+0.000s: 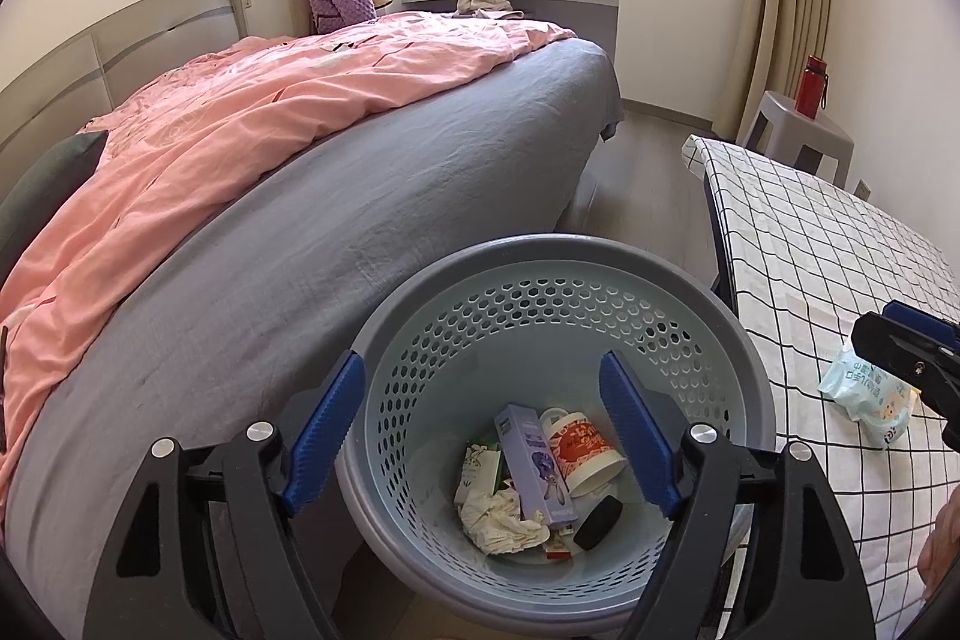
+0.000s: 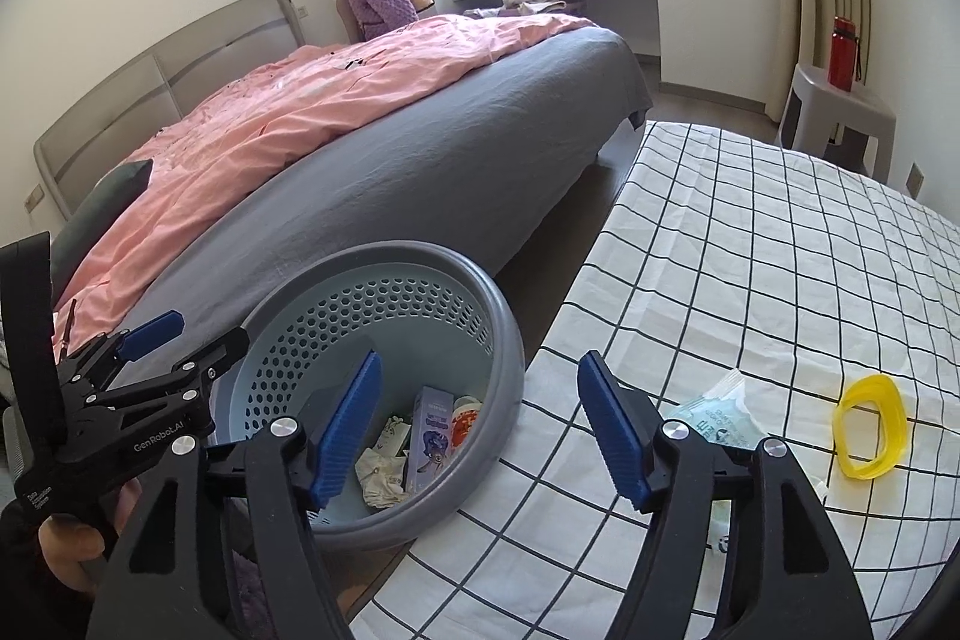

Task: Collect trash
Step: 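Lift both open grippers out of the basket and back toward the bed, then move the left gripper to the blue wipes packet and close on it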

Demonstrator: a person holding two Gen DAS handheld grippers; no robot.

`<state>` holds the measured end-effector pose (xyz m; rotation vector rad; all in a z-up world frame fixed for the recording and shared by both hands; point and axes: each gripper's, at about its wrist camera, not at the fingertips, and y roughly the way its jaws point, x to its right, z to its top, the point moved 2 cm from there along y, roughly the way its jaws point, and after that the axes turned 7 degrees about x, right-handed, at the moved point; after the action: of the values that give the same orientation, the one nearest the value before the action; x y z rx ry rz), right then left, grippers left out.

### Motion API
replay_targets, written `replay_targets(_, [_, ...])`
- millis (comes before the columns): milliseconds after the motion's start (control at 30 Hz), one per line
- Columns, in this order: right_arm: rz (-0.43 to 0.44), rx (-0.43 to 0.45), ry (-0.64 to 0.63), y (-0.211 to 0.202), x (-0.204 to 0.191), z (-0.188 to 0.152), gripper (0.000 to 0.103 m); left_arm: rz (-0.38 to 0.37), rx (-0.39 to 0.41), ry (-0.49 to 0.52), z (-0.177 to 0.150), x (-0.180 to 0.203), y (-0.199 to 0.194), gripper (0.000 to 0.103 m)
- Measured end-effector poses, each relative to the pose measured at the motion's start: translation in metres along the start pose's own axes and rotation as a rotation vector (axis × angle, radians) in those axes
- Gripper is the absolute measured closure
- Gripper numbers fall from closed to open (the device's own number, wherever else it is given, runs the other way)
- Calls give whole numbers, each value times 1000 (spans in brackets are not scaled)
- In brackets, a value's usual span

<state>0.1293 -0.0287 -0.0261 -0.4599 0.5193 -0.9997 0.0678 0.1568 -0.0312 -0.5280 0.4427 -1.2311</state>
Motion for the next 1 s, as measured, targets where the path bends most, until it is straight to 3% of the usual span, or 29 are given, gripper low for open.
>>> replay_targets(567, [-156,98,108,-69,91,8,33,-70,15,58,0,55,-17,26])
replay_targets(1000, [-326,115,241,-125,182,-8,32,-262,-8,138,-13,177,-44,26])
